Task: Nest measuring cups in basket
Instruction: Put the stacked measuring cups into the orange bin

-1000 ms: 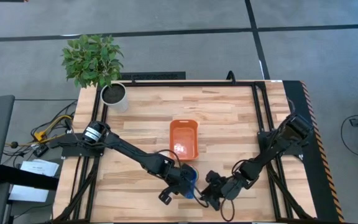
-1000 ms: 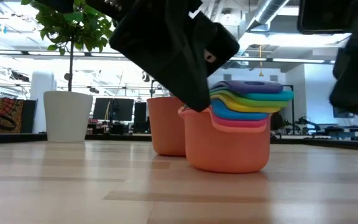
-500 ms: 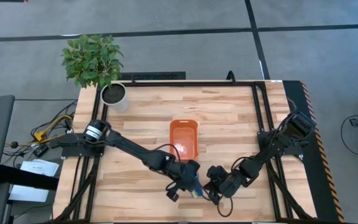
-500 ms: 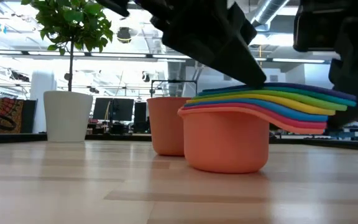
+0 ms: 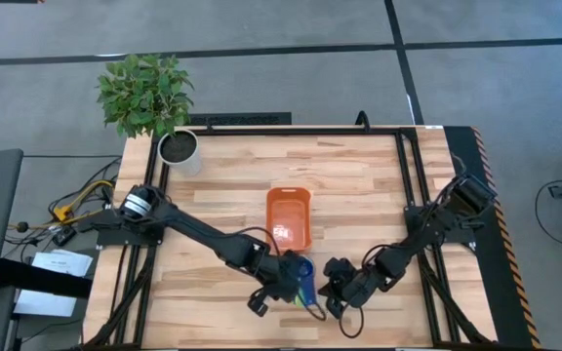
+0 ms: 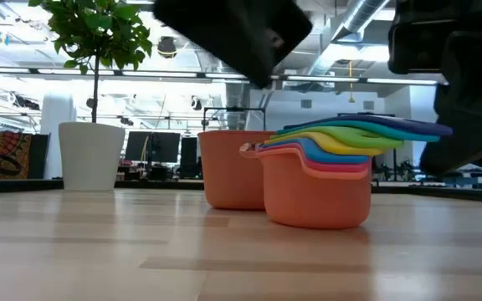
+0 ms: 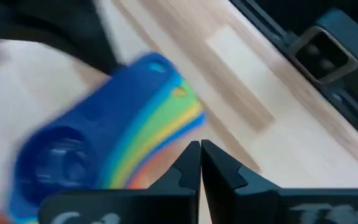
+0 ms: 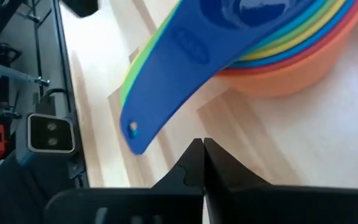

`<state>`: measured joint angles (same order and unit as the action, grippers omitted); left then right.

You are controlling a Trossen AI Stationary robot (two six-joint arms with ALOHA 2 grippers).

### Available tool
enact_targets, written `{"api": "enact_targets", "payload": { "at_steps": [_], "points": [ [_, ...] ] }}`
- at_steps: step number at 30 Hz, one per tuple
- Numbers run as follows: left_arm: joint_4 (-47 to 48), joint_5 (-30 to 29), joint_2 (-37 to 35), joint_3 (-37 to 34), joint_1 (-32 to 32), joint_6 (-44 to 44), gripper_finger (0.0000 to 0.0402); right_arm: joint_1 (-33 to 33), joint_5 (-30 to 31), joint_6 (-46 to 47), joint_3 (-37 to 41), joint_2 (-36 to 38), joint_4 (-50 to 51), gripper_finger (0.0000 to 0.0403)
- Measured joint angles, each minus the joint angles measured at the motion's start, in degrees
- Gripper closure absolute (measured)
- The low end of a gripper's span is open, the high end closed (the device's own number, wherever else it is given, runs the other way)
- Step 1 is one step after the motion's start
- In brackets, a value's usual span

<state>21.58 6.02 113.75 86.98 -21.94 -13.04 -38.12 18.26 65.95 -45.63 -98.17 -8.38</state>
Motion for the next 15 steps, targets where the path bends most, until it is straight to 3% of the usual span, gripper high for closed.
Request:
{"api": "enact_targets", "payload": {
  "at_steps": [5,15],
  "points": [
    [0.77,3.90,1.04,-0.65,-0.70,0.63,0.0401,1.26,-0.07,-0.46,0.00,0.00,-0.82,0.0382],
    [-4.18,3.69,5.68,-1.53,1.07,0.79,0.0401,1.82,-2.10,-1.36,-0.11,0.00,-4.97,0.0388]
  ]
}}
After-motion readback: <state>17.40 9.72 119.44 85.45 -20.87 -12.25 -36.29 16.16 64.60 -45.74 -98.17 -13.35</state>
